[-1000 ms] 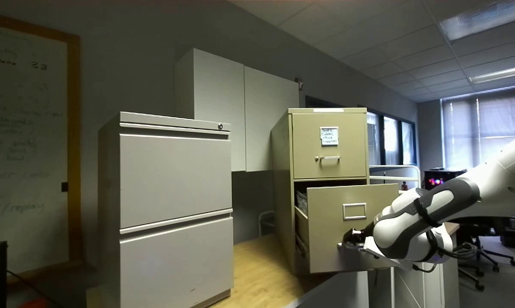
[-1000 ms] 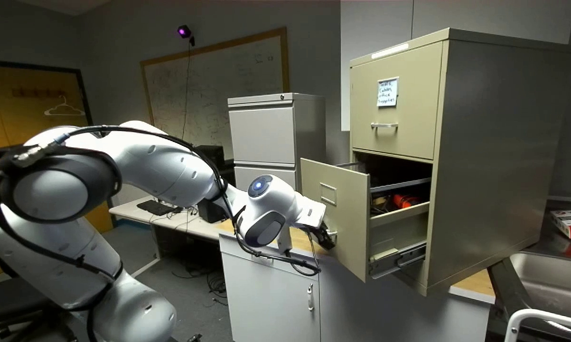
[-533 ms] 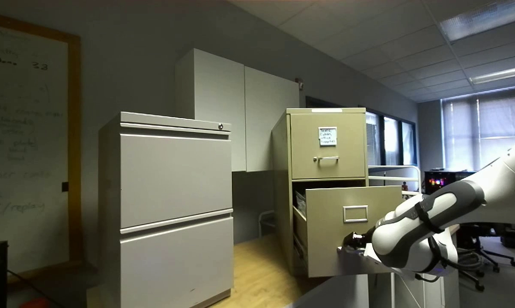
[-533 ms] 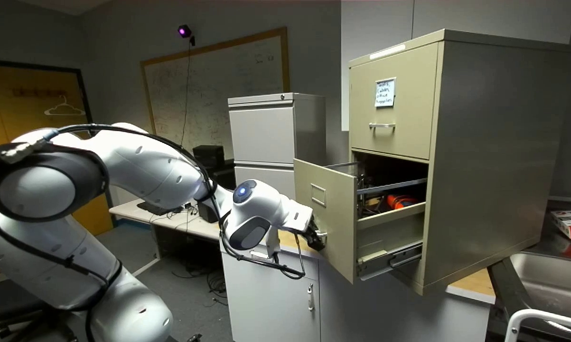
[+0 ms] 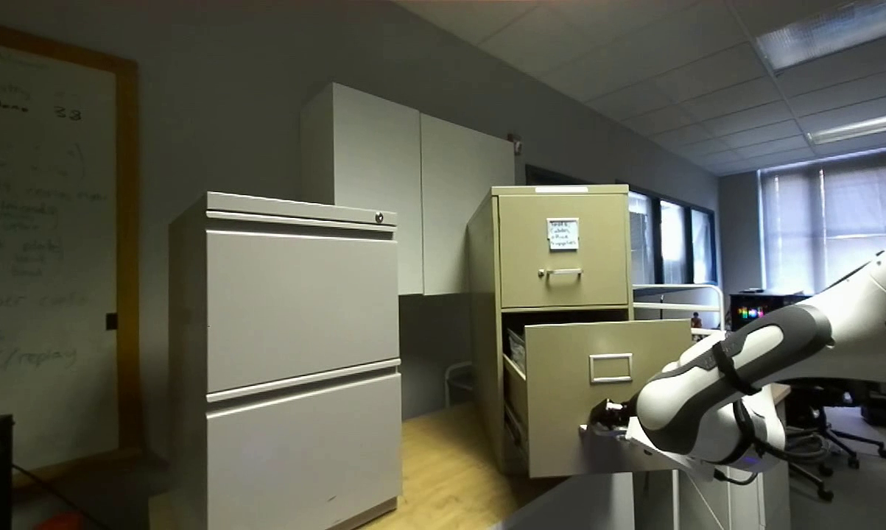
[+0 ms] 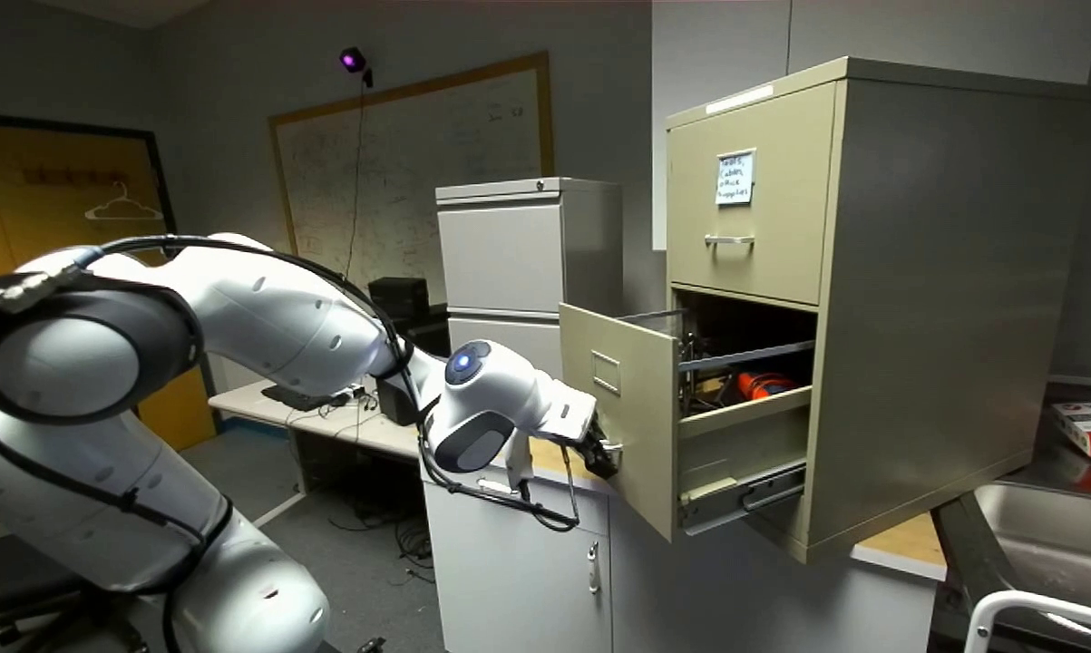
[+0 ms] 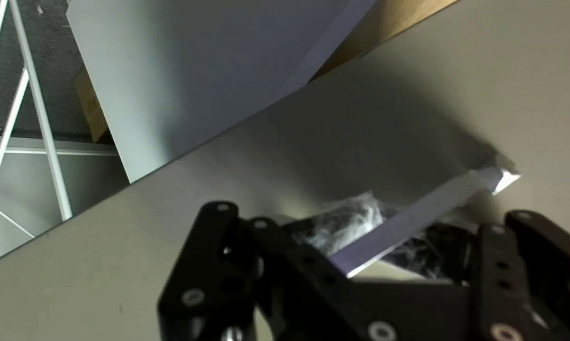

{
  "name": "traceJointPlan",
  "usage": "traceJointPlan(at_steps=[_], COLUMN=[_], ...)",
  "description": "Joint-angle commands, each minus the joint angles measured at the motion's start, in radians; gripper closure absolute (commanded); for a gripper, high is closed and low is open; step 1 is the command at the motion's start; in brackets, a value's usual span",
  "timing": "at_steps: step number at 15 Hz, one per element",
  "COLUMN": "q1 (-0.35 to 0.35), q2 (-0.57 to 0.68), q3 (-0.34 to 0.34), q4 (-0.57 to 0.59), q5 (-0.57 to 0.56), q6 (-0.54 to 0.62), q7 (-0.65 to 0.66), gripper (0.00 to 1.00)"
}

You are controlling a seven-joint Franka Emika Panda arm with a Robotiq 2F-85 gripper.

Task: Open the bottom drawer of the file cabinet on the right

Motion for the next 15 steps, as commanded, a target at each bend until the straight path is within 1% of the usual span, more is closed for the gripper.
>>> traceJointPlan(at_steps=[1,5,7,10,15], q1=[0.028,0.023,0.009,0.021,-0.003], q2=[-0.042,-0.032,-0.015,-0.009,-0.005], q3=[0.096,0.101,0.106,0.094,0.114], q4=[-0.032,-0.031,-0.031,-0.031,-0.031], q5=[0.034,0.034,0.03,0.036,0.031], q6=[-0.111,-0.107,-0.102,-0.096,-0.099], q7=[0.021,0.016,0.011,0.011,0.01], gripper=[1.0,1.0,1.0,1.0,1.0])
